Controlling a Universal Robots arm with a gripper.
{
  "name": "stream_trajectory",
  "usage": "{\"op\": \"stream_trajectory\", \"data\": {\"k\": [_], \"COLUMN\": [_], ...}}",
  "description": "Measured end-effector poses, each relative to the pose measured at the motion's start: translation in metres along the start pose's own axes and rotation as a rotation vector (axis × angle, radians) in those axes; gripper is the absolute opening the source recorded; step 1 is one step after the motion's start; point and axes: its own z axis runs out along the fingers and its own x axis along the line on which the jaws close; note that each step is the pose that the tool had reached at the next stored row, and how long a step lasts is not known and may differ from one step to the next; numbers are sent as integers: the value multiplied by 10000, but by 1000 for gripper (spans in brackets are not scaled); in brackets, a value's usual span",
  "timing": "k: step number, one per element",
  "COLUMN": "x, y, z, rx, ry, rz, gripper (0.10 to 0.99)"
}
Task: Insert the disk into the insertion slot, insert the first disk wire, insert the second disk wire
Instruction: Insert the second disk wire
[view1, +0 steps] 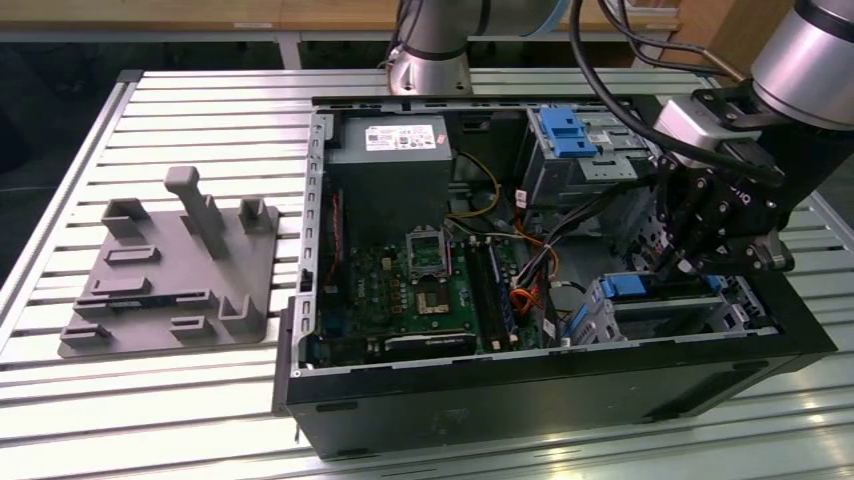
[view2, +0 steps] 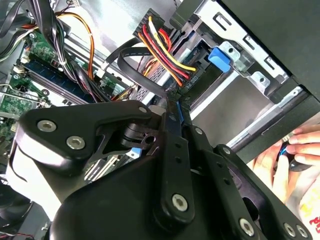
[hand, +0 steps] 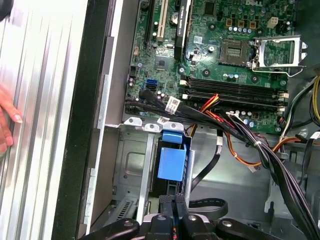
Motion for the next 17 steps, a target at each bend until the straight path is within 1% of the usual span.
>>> {"op": "stream_trajectory", "data": {"k": [3,5,8,17], "x": [0,1,3,1], "y": [0,0,3,3], "z": [3,-5,-66,-67], "rx": [1,4,3,1], "ry": [2,-13,-2,8], "rz": [-21,-40,-43,-43], "gripper": [145,145,145,145]}}
